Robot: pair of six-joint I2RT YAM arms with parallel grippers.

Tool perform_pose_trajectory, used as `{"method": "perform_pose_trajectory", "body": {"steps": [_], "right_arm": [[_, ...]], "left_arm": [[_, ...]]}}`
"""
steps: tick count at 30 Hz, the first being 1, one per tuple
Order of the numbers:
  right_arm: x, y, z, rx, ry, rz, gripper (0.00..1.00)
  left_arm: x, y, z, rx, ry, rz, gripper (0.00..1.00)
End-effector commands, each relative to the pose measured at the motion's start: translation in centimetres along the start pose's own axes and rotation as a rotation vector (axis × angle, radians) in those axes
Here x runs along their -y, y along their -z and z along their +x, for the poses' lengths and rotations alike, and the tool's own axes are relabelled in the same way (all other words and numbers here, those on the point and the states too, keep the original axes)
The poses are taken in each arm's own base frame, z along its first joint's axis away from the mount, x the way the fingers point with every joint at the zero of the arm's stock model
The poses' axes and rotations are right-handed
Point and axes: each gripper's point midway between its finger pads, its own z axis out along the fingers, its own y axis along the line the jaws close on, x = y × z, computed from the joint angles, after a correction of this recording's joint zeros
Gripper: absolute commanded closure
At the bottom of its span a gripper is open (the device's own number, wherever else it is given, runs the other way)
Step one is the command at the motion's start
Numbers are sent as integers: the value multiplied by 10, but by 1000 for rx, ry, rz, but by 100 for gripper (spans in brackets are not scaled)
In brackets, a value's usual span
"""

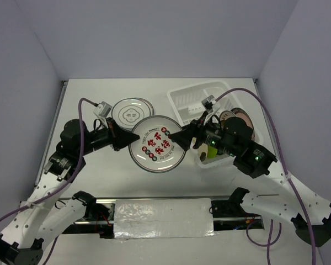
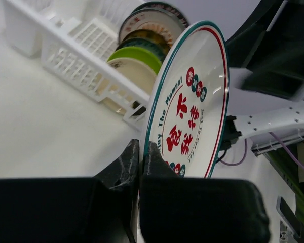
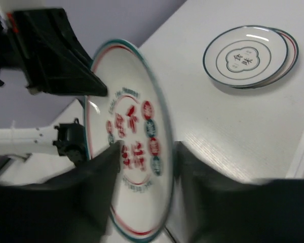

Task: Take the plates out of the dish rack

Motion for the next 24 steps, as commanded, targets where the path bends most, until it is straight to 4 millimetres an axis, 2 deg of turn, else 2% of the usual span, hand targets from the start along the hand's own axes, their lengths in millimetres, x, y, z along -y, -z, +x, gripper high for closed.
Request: {"method": "perform_pose_trajectory", "body": {"steps": [1,2,3,4,6,7,8,9,10,11,12,13,15,16,18,19,20,21,22,24], "right_arm": [[-17,5,-38,154,-16,-36,14],[-4,8,-37,166,-23,30,0],[17,18,-46,230,-34,153,0],[33,25,-42,229,-39,234,0],[49,42,-45,265,-31,328,0],[62,50,-41,258,-18,400,0],[62,58,-44,269,-3,411,0],[65,63,-44,266,5,427,0],[69,68,-40,253,13,450,0],[68,71,-40,250,23,448,0],[67,77,-41,256,28,442,0],[68,80,-38,246,34,445,0],[68,89,-37,257,35,449,0],[70,92,-34,250,38,456,0],[69,99,-35,262,36,450,0],[70,102,-33,260,42,456,0],[71,106,-33,266,42,463,0],[73,108,-32,261,41,472,0],[74,110,-29,250,44,483,0],[76,113,-29,248,48,492,0]], "left_arm": [[-39,-3,-17,53,52,-233,100],[-51,-2,-20,69,92,-308,100],[-64,1,-22,80,122,-394,100],[-93,3,-22,88,153,-539,100],[-110,10,-28,84,215,-659,100],[-125,4,-24,53,240,-702,100],[-131,3,-37,83,251,-727,100],[-147,8,-47,114,274,-771,100],[-166,2,-46,95,303,-805,100],[-171,-3,-57,109,333,-791,100],[-187,0,-67,133,365,-810,100],[-208,-9,-62,102,406,-822,100],[-230,-13,-77,131,448,-827,100],[-250,-22,-77,110,475,-848,100],[-273,-26,-79,105,493,-888,96],[-291,-37,-76,80,513,-899,95],[-300,-42,-73,61,525,-897,95],[-317,-49,-57,11,566,-909,95],[-321,-53,-64,14,567,-907,95],[-337,-60,-52,-18,589,-921,94]]}}
